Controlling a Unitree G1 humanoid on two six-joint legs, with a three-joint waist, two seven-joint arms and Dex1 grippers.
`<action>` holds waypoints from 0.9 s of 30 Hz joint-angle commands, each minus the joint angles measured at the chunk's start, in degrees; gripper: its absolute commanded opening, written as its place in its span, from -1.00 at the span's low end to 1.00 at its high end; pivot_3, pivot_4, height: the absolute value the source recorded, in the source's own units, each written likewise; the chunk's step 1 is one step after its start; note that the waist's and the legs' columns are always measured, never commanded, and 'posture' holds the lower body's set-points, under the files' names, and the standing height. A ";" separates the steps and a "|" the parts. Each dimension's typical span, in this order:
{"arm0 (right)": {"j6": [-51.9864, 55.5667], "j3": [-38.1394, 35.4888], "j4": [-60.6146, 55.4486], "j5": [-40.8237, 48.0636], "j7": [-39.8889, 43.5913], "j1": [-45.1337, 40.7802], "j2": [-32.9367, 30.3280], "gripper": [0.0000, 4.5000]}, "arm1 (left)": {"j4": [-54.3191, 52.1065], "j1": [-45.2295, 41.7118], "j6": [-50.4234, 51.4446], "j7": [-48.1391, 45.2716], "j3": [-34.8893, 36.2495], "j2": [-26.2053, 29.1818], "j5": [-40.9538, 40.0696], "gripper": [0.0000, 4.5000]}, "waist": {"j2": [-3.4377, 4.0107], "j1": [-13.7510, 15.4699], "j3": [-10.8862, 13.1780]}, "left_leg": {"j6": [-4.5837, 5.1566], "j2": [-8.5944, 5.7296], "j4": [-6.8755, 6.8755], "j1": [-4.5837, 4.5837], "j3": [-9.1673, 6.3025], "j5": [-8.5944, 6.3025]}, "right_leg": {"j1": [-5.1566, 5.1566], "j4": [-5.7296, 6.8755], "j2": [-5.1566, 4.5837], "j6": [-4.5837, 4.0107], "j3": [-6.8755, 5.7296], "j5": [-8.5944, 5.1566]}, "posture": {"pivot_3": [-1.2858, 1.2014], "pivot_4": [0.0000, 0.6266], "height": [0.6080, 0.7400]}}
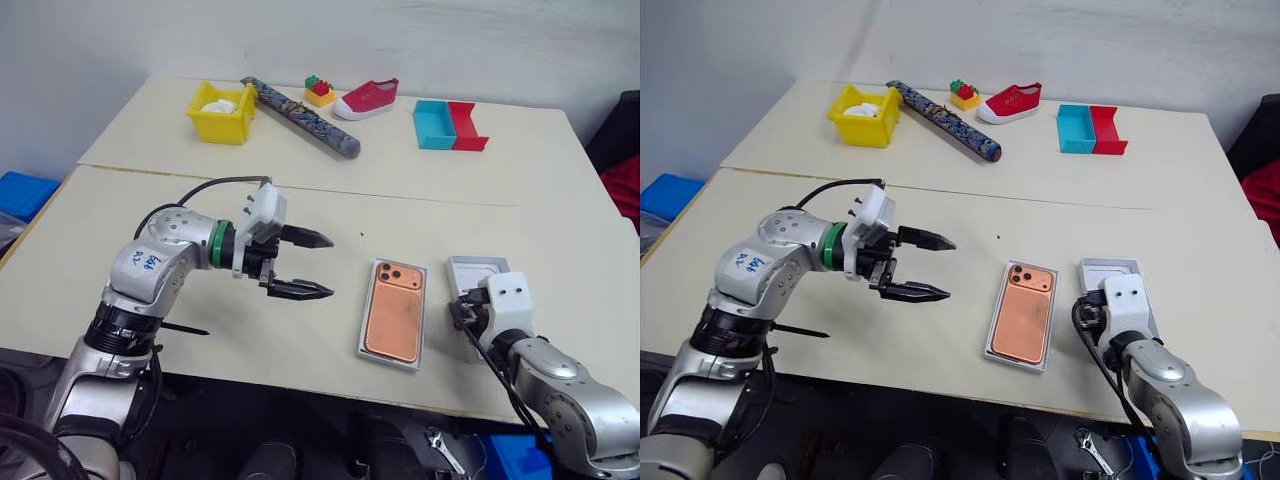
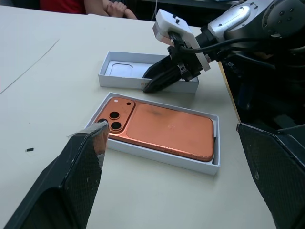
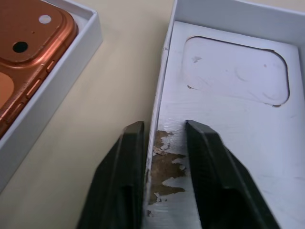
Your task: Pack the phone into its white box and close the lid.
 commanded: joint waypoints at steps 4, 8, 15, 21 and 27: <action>3.37 -5.33 -6.25 3.62 0.79 0.58 3.42 -0.98 | -2.07 2.03 -0.68 -0.61 0.75 1.33 0.60 1.00 | 0.02 -0.39 0.01 | 0.00 0.00 0.00 0.00 0.00 0.00 | 0.00 0.00 0.00 0.00 0.00 0.00 | 0.03 -0.52 1.00; 10.88 -12.49 -13.23 17.32 3.39 -2.76 6.88 -0.98 | -1.52 3.39 -1.81 -1.38 0.03 1.94 1.82 1.00 | 0.06 -0.43 0.03 | 0.00 0.02 0.00 -0.03 -0.02 0.00 | -0.02 0.00 0.03 0.00 0.00 0.00 | 0.03 -0.52 1.00; -0.91 -11.24 -8.26 75.05 -19.87 -4.68 0.93 -0.98 | -0.45 5.00 -4.00 -2.86 -0.50 2.14 4.02 1.00 | 0.14 -0.54 0.08 | 0.00 0.07 -0.07 0.03 -0.02 -0.02 | -0.01 -0.02 0.07 -0.01 0.01 -0.01 | 0.03 -0.52 1.00; -20.51 3.76 -5.95 88.49 -28.16 -6.47 6.37 -0.98 | -0.29 5.57 -4.46 -3.08 -0.48 2.94 4.91 1.00 | 0.12 -0.65 0.07 | 0.02 0.09 -0.02 0.04 -0.02 -0.03 | 0.04 -0.28 0.04 -0.01 -0.06 0.00 | 0.03 -0.52 1.00; -24.06 8.41 1.29 88.49 -26.49 -7.64 16.83 -0.98 | 0.39 5.19 -4.03 -1.92 0.18 3.60 5.57 1.00 | 0.12 -0.71 0.07 | 0.07 0.07 0.00 0.02 -0.01 -0.05 | 0.02 -0.04 0.06 0.00 0.00 0.00 | 0.03 -0.52 1.00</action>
